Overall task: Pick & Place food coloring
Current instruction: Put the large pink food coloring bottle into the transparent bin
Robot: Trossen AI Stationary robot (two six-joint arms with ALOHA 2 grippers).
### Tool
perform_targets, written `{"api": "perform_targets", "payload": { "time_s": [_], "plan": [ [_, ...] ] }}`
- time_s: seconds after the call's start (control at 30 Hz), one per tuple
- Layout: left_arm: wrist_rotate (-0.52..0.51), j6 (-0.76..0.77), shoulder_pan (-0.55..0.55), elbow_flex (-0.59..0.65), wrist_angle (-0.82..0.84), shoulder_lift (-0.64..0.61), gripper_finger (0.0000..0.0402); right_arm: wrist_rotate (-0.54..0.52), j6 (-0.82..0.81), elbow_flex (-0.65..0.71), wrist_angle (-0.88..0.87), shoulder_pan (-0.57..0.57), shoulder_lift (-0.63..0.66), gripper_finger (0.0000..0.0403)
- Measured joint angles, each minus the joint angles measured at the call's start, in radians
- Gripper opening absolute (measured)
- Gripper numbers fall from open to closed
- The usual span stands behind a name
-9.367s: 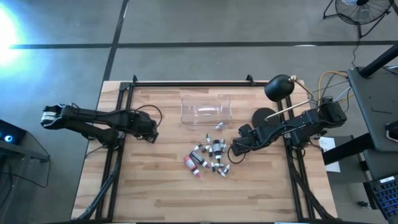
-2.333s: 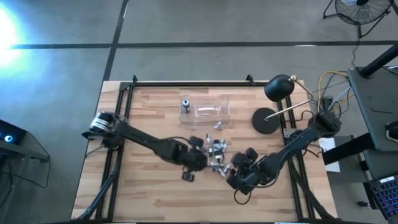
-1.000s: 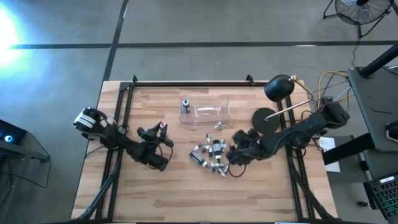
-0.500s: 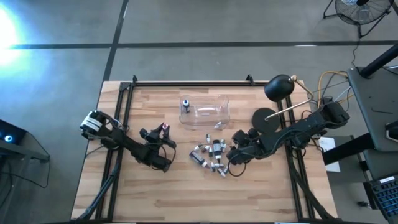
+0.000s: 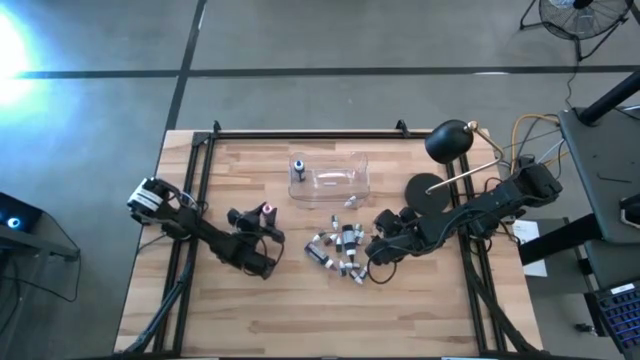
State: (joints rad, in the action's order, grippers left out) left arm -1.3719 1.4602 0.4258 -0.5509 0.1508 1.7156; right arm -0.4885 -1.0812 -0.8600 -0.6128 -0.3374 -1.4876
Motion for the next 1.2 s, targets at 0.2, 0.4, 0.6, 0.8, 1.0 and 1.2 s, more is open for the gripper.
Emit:
{"api": "perform_targets", "payload": {
  "time_s": [0.2,0.4,0.6,0.8,1.0,1.2],
  "plan": [
    [0.052,-0.072,0.029,-0.027,0.014,-0.009,0.0181,0.000,0.000,0.000,0.001,0.000,0.000,0.0214],
    [0.068,-0.071,0.042,-0.035,0.120,-0.065,0.0183,0.000,-0.011,0.000,0.001,0.000,0.000,0.0215],
    [0.152,-0.070,0.053,-0.037,0.239,-0.138,0.0183,-0.004,-0.011,0.000,0.001,0.000,0.000,0.0215],
    [0.260,-0.068,0.063,-0.041,0.354,-0.241,0.0184,-0.008,-0.015,0.001,0.000,0.000,0.000,0.0215],
    [0.346,-0.065,0.063,-0.083,0.531,-0.393,0.0184,-0.022,-0.019,0.002,0.001,0.000,0.000,0.0215],
    [0.400,-0.070,0.051,-0.157,0.753,-0.557,0.0184,-0.062,-0.027,0.002,0.009,0.000,0.000,0.0214]
  ]
}}
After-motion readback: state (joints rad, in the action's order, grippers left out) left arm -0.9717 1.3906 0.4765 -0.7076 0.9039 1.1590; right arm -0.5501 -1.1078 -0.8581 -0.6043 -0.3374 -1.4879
